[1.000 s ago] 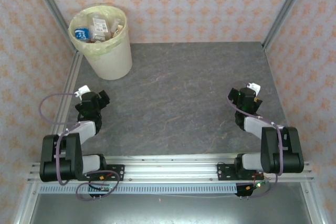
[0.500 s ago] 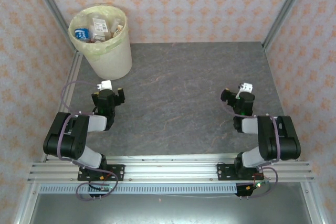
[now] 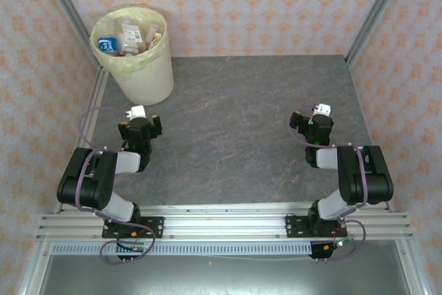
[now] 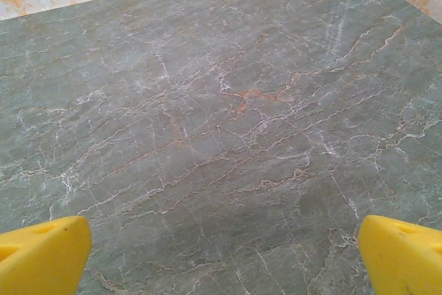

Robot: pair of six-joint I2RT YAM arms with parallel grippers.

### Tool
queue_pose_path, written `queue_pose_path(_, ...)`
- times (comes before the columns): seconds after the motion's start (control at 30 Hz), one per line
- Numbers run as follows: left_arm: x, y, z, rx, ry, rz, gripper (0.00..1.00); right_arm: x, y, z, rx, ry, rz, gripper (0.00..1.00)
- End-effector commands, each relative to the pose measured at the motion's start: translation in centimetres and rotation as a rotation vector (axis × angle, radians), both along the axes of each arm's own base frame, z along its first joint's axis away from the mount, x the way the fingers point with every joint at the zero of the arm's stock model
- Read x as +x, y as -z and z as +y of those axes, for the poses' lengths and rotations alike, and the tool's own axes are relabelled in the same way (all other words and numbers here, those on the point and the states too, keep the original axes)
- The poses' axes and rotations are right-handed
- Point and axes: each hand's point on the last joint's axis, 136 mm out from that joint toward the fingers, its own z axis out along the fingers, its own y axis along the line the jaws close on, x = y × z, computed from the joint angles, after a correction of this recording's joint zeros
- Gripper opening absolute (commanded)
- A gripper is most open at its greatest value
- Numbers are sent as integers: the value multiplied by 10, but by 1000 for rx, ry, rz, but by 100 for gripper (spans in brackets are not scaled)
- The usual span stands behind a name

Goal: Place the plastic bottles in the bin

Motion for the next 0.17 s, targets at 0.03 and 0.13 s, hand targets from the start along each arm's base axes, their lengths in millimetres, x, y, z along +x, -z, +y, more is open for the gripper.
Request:
queue_pose_path(0.03,5,-17,3,24,-22,-52,100,0,-3,-2,-14,13,-8,99)
queue_pose_path(0.13,5,-18,2,23,-17,-54,100,1,-4,-2,-14,13,-9,99)
